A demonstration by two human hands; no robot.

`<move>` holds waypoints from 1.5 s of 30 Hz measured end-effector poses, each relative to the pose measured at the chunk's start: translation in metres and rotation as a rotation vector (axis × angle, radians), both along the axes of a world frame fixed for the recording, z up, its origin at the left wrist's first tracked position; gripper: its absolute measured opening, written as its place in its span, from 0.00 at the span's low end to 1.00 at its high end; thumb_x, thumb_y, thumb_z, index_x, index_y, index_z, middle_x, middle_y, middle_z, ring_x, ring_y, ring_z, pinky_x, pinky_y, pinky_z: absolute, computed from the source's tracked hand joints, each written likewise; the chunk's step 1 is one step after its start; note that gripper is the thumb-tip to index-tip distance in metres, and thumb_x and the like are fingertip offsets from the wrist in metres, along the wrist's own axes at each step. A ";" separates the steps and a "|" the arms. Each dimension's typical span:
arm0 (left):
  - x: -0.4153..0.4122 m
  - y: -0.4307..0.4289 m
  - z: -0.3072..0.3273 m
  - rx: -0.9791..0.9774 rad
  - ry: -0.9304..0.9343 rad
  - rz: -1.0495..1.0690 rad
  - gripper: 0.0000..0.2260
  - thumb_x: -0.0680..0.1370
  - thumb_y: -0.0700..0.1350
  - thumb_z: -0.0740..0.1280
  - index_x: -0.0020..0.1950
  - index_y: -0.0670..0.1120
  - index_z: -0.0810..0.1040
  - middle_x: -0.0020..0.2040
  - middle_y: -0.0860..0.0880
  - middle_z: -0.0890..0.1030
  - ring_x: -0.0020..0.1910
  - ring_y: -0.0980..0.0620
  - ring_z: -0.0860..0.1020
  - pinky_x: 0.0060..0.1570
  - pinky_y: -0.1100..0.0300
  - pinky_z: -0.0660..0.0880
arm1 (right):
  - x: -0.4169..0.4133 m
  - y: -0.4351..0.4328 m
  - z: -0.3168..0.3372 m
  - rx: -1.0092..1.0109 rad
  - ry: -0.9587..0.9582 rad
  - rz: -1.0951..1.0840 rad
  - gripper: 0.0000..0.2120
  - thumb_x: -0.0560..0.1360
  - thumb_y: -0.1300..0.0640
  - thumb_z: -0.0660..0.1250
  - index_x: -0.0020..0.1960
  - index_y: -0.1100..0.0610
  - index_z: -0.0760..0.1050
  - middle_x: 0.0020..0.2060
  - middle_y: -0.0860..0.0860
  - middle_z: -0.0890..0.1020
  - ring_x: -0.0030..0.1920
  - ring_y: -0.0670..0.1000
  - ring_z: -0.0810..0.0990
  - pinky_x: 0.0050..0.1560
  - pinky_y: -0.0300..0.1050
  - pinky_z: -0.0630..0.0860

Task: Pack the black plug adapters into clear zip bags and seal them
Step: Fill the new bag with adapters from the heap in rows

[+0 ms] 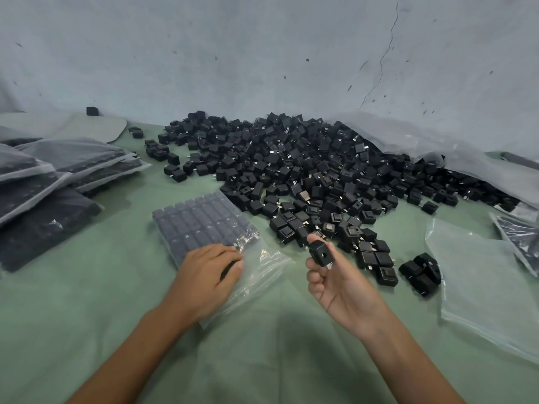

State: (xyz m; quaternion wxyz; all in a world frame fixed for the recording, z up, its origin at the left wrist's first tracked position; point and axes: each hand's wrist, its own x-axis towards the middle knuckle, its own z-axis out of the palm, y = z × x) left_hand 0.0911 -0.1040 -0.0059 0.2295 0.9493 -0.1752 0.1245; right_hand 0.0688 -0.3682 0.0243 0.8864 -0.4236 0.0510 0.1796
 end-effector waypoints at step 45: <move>-0.004 -0.050 0.026 0.126 0.174 0.148 0.14 0.83 0.55 0.54 0.64 0.56 0.74 0.60 0.55 0.80 0.62 0.51 0.76 0.61 0.50 0.70 | 0.014 0.081 -0.045 -1.283 -0.499 -0.334 0.10 0.75 0.58 0.66 0.55 0.48 0.77 0.48 0.43 0.82 0.48 0.46 0.79 0.51 0.44 0.76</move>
